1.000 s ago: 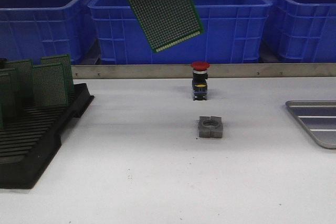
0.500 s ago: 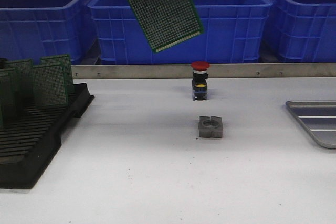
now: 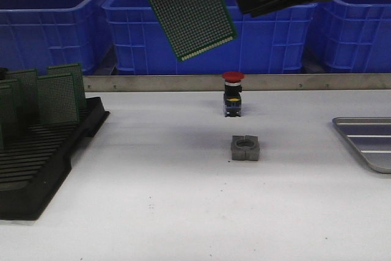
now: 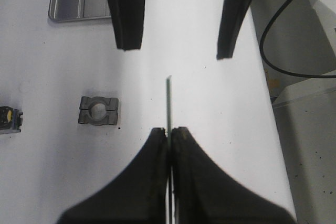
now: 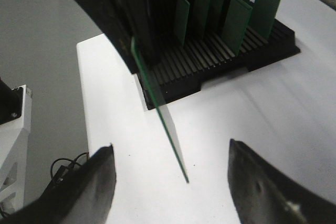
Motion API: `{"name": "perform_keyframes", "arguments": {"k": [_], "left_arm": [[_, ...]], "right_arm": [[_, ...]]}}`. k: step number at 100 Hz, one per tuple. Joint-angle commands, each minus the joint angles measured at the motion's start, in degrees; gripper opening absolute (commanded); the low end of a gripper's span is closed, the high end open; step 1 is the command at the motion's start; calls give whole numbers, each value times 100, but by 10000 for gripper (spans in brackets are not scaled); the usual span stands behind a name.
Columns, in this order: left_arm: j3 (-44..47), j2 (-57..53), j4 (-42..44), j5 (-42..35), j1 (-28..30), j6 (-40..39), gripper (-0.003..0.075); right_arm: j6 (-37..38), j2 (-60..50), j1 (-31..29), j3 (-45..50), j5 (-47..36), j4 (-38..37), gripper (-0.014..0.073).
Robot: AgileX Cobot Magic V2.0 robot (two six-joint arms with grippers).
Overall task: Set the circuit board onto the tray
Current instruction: 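Bring the right gripper to the board and grasp its edge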
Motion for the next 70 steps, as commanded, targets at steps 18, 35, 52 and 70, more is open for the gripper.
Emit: {"name": "perform_keyframes", "arguments": {"k": [18, 35, 52, 70], "left_arm": [[-190, -278, -368, 228, -47, -63, -18], [-190, -278, -375, 228, -47, -63, -18], [-190, -278, -424, 228, -47, -63, -18], [-190, -278, -510, 228, -47, -63, -17]], "right_arm": [[-150, 237, 404, -414, 47, 364, 487], [-164, 326, 540, -467, 23, 364, 408], [-244, 326, 556, -467, 14, 364, 181], [-248, 326, 556, -467, 3, 364, -50]]}}
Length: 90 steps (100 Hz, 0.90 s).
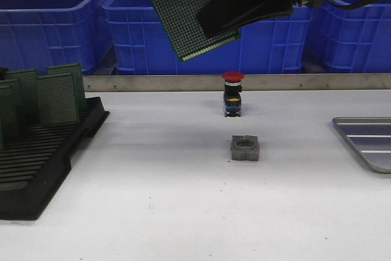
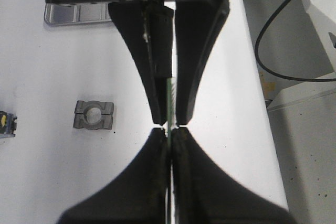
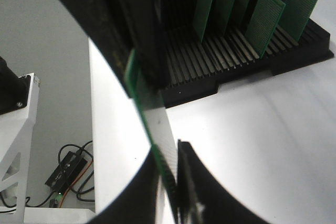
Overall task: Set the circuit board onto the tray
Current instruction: 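Bring the right gripper to the board and grasp its edge, then carry the board with the right gripper and lower it onto the silver tray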
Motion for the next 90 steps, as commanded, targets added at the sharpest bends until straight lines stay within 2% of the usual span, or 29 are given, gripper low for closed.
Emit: {"name": "perform_keyframes", "arguments": {"k": [1, 12, 19, 26, 36, 41, 46, 65, 90], "left_arm": [[-190, -278, -441, 180, -47, -63, -17], [-190, -278, -451, 180, -47, -63, 11], [-190, -278, -451, 180, -47, -63, 88], [-190, -278, -451, 180, -47, -63, 218], [-190, -278, -451, 180, -47, -63, 461], [-190, -278, -451, 169, -47, -63, 540], [-190, -278, -451, 169, -47, -63, 585], [-190, -278, -451, 169, -47, -63, 587], [-190, -278, -451, 169, -47, -63, 587]], "right_arm": [[-73, -181, -4, -174, 179, 364, -57], [-113, -181, -4, -174, 151, 364, -67], [-113, -181, -4, -174, 126, 364, -67], [-113, -181, -4, -174, 87, 364, -67], [-113, -188, -4, -174, -31, 324, -67], [-113, -205, -20, -174, -81, 210, -67], [-108, -233, -62, -174, -74, 82, -67], [274, -579, -584, -174, -26, -352, -67], [1292, -1005, -2015, -174, 197, -908, -67]]}}
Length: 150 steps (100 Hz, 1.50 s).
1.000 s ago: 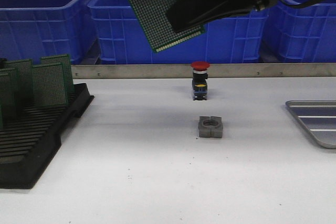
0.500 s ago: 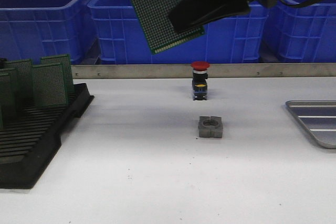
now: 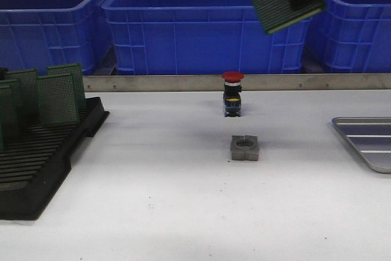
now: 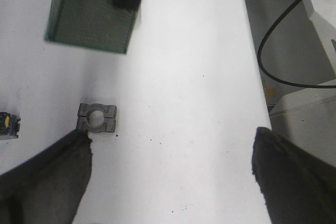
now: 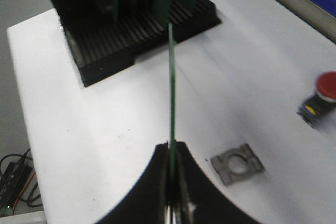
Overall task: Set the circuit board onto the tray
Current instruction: 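Carry the board with the right gripper and lower it onto the silver tray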
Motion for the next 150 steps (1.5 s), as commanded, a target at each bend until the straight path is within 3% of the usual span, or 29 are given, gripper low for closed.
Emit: {"name": "perform_keyframes", "arguments": {"k": [1, 26, 45, 97, 111, 135, 150], "left_arm": [[-190, -278, -377, 223, -47, -16, 587], [-190, -278, -377, 223, -47, -16, 587], [-190, -278, -377, 223, -47, -16, 587], [-190, -278, -377, 223, -47, -16, 587], [-190, -278, -377, 223, -47, -16, 587], [-190, -278, -377, 223, -47, -16, 587], [-190, -278, -377, 223, -47, -16, 587]], "right_arm": [[423, -218, -514, -165, 97, 47, -67], [2270, 701, -1617, -165, -469, -189, -67], [3062, 1658, -2085, -165, -469, -183, -67], [3310, 2750, -2170, -165, -517, -2, -55], [3334, 2750, -2170, -165, -523, -2, 66], [3337, 2750, -2170, -165, -689, -2, 447], [3332, 2750, -2170, -165, -780, -2, 578]]}}
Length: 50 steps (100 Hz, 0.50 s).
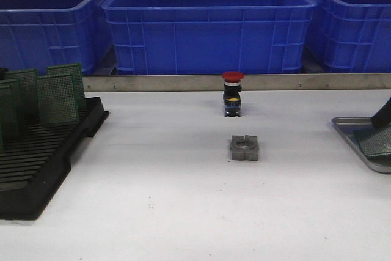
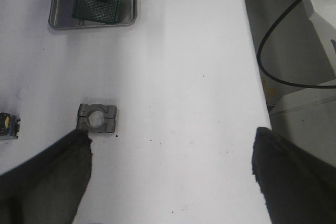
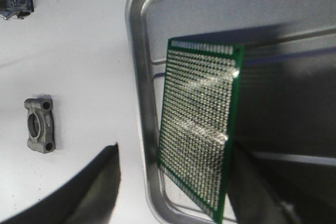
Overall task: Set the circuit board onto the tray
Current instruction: 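Carry the board with the right gripper and lower it onto the silver tray, then move the left gripper back down to the black rack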
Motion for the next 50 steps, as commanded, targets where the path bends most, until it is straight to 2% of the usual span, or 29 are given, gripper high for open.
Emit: {"name": "perform_keyframes", "arguments": {"k": [1, 50], "left_arm": [[-190, -278, -372, 223, -47, -16, 587], [-190, -278, -372, 223, -47, -16, 587]], "right_arm": [[-39, -233, -39, -142, 97, 238, 580], [-98, -662, -39, -142, -313, 122, 584]]}}
